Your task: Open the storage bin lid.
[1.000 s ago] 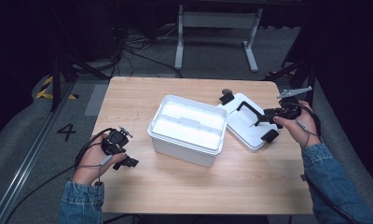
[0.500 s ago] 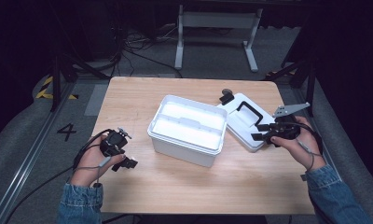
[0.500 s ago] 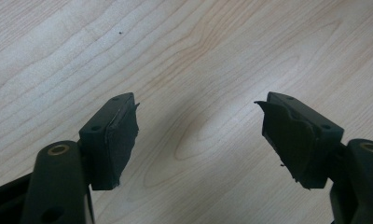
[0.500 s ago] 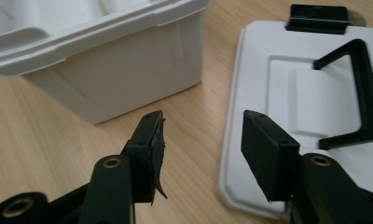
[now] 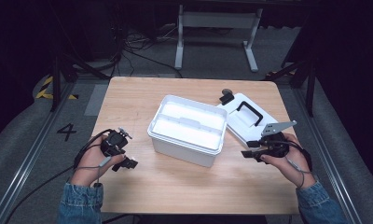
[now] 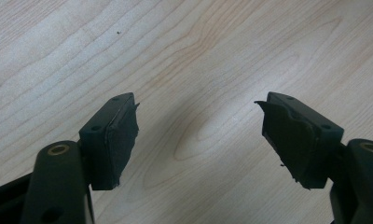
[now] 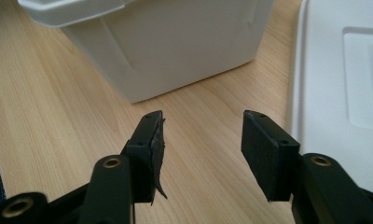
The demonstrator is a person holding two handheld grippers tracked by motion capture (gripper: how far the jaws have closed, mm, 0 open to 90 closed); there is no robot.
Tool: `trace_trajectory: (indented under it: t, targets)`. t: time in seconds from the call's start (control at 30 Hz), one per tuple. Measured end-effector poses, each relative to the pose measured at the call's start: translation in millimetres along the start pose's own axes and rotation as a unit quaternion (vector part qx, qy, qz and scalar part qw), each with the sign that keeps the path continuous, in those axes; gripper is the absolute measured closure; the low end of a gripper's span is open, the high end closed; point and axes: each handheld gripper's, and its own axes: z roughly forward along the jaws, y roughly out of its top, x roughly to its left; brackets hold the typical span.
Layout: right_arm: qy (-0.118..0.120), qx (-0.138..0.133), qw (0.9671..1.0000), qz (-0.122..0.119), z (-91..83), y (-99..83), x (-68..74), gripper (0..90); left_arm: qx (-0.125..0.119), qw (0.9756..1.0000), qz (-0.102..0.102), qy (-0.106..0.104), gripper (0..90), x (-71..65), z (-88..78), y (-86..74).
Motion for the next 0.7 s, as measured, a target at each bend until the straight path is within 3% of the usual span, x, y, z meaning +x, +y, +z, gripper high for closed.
trace_trajectory:
  t: [0.1,0.17,0.27,0.7]
  targets:
    - [0.006,-0.007,0.9999,0.009,6.3,-7.2,3.9,49.4,-0.001,1.0,0.003,0.001,27.3,0.6,0.0,0.3]
    - [0.014,0.016,0.9998,0.003,12.9,-10.4,5.2,49.3,-0.001,1.0,0.003,0.001,27.4,0.3,-0.1,0.5]
    - [0.013,0.011,0.9998,0.011,14.0,-12.9,4.6,49.3,-0.002,1.0,0.005,0.001,27.3,-0.3,-1.2,0.5]
    - [0.02,0.037,0.9991,0.009,31.7,-21.4,8.8,49.3,-0.003,1.0,0.008,-0.004,27.3,0.1,-1.4,1.7]
